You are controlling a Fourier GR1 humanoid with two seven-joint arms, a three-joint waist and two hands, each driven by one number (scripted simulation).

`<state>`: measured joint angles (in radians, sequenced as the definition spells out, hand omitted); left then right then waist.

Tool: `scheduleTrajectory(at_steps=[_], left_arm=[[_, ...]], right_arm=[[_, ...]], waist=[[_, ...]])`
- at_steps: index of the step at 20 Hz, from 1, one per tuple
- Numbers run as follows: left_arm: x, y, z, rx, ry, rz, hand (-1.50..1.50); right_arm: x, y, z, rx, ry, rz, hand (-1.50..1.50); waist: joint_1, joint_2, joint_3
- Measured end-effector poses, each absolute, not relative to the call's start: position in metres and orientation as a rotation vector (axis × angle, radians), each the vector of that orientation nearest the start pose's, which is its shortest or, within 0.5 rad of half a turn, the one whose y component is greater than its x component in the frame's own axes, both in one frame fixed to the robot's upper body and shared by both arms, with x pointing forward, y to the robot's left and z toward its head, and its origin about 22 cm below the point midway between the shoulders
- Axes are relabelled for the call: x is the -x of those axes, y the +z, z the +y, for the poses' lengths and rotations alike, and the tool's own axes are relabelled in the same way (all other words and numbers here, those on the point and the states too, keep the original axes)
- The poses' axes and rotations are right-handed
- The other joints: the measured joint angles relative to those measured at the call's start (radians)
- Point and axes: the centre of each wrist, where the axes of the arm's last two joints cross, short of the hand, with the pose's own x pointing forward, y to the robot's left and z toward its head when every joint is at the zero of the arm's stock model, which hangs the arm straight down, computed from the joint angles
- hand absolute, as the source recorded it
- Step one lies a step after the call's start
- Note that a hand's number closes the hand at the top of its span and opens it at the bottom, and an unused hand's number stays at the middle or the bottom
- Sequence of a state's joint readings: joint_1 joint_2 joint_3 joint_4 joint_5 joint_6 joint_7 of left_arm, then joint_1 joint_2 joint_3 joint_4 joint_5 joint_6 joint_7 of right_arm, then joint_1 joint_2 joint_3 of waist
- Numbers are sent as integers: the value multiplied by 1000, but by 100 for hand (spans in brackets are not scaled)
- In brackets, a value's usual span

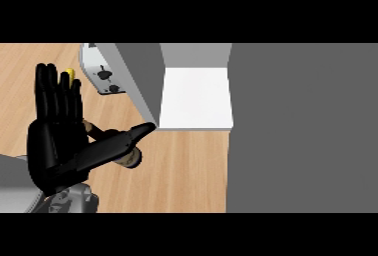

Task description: Pick up the wine, place it into the cabinet and close the cabinet

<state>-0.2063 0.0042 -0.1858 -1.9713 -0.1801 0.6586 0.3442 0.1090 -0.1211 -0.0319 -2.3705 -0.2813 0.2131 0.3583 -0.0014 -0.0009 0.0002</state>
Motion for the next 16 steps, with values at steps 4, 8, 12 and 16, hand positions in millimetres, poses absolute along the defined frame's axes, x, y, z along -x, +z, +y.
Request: scheduleTrajectory(at_steps=[4, 8, 12, 16], left_arm=[[-227, 125, 182, -242, 433, -1813, -150], [-221, 110, 192, -263, 427, -1792, -150], [-217, 94, 203, -277, 431, -1760, -150], [-216, 79, 217, -294, 435, -1739, -150]], right_arm=[[-158, 163, -249, -233, 231, -1903, -150], [-158, 166, -247, -228, 233, -1902, -150], [-156, 163, -246, -241, 224, -1896, -150], [-158, 164, -242, -250, 222, -1894, -150]], waist=[[1, 0, 0], [1, 0, 0], [0, 0, -1], [1, 0, -1]])
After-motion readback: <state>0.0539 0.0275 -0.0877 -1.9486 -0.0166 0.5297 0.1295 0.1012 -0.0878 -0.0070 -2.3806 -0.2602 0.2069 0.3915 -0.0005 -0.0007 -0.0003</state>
